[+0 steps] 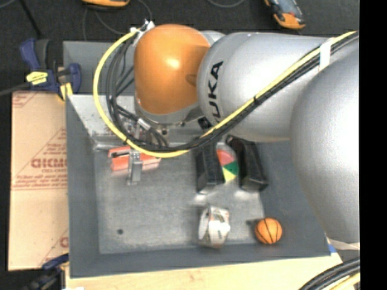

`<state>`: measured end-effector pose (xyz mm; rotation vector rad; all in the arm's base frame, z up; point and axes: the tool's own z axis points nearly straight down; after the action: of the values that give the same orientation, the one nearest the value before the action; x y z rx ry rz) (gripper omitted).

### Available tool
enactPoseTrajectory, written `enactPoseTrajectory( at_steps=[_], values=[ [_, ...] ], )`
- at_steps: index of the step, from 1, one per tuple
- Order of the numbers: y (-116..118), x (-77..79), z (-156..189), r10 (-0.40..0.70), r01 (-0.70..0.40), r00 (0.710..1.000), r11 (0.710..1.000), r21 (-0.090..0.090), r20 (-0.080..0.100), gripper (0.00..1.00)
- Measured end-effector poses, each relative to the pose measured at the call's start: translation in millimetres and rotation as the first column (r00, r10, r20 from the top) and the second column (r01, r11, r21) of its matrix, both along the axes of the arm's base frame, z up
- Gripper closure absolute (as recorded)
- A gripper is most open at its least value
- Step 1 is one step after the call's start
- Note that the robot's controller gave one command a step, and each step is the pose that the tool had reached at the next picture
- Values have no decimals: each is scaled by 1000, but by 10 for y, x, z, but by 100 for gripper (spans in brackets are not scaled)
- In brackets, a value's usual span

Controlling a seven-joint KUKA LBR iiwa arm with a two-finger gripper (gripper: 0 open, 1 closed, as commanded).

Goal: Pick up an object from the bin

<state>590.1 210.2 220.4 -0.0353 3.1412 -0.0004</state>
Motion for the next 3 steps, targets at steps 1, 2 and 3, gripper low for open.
enactPoseTrajectory(
  at_steps=[1,2,3],
  values=[
    [-217,243,455,-43,43,999,999,1,4,0],
    [-141,425,156,-67,67,998,998,6,17,0],
    [-248,535,-196,69,-69,998,998,0,2,0]
  ],
)
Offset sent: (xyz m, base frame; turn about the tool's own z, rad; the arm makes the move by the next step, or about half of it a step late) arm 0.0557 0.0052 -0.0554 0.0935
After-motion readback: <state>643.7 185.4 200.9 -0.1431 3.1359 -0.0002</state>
